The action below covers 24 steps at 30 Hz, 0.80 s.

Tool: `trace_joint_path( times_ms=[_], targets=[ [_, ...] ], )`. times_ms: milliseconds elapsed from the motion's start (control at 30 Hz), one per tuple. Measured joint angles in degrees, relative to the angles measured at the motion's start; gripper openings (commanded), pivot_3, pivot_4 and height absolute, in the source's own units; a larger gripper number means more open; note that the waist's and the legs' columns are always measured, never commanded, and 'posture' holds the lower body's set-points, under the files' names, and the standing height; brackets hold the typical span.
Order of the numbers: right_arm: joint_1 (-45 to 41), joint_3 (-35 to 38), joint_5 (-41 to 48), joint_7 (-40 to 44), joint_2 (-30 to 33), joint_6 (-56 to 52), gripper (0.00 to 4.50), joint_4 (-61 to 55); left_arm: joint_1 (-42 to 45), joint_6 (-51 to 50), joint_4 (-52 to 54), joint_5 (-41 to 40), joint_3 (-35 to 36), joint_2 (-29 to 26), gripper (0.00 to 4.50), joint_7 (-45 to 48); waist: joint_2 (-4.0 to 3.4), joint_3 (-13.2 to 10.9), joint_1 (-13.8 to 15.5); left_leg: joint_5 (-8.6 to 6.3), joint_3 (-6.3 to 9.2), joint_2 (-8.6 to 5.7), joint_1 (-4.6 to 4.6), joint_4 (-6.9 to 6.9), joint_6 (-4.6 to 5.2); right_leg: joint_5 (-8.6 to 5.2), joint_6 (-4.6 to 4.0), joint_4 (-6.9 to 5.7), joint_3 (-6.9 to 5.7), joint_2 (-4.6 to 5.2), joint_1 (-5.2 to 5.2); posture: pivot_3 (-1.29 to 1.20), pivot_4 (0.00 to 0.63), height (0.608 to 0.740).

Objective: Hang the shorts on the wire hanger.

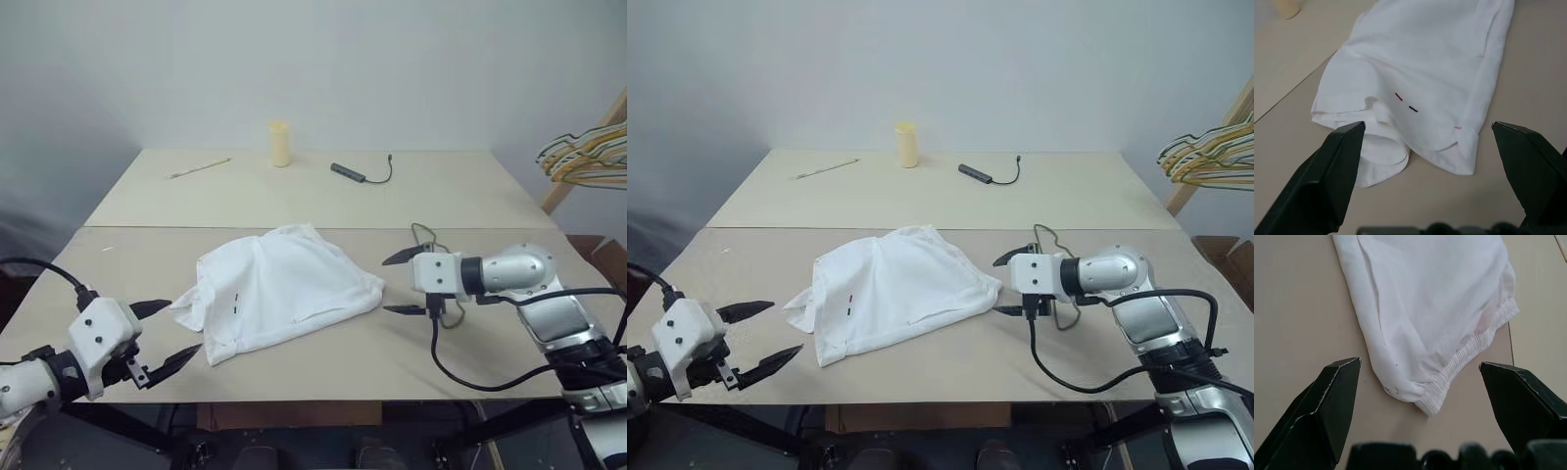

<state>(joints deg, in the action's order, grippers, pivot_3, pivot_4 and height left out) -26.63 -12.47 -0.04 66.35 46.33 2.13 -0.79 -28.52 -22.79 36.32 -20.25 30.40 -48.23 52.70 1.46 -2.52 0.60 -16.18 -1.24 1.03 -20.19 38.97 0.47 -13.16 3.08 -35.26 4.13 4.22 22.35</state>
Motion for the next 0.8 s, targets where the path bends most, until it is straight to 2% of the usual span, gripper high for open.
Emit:
trace_joint_path(
  times_ms=[133, 300, 500, 767, 800],
  targets=[
    [0.00, -0.62, -1.58, -1.62, -1.73, 0.78, 4.48, 0.02, -1.03, 1.29, -2.23, 3.25, -2.91, -1.27, 4.50, 1.24, 0.02, 0.01, -0.39, 0.00, 0.00, 0.02, 0.00, 0.00, 0.00, -0.02, -0.03, -0.02, -0.01, -0.02, 0.01, 0.04, 0.000, 0.740],
    [-0.54, -5.14, -11.07, -8.53, -4.15, 6.82, 4.48, 2.62, -0.70, 1.94, -3.67, 4.88, -4.32, -3.80, 4.50, 3.48, 0.01, 0.00, -1.25, 0.00, -0.01, 0.01, -0.02, 0.00, -0.01, -0.03, -0.04, -0.07, -0.01, 0.01, 0.05, 0.02, 0.000, 0.740],
    [-7.86, -11.48, -23.16, -15.52, -4.28, 20.85, 4.48, 17.82, 1.53, 1.91, -4.68, 4.45, -4.70, -4.31, 4.50, 5.00, 0.01, 0.00, -2.08, 0.01, -0.03, 0.01, 0.00, -0.02, -0.01, -0.03, -0.06, -0.09, 0.00, 0.02, 0.07, 0.03, 0.000, 0.740],
    [-14.58, -15.26, -28.48, -21.57, -9.18, 32.65, 4.48, 34.64, -2.34, 1.29, -3.06, 4.06, -3.67, -2.94, 4.50, 6.41, 0.05, 0.02, -3.52, 0.01, 0.00, 0.04, 0.06, -0.09, -0.01, -0.03, -0.12, -0.15, 0.04, 0.00, 0.04, 0.05, 0.000, 0.740],
    [-15.35, -15.66, -28.56, -21.82, -10.02, 33.53, 4.31, 35.93, -2.94, 1.28, -3.04, 4.04, -3.34, -2.85, 4.50, 6.57, 0.05, 0.03, -3.64, 0.01, 0.01, 0.05, 0.09, -0.09, -0.01, -0.04, -0.14, -0.20, 0.04, -0.01, 0.02, 0.05, 0.000, 0.740]
  ],
)
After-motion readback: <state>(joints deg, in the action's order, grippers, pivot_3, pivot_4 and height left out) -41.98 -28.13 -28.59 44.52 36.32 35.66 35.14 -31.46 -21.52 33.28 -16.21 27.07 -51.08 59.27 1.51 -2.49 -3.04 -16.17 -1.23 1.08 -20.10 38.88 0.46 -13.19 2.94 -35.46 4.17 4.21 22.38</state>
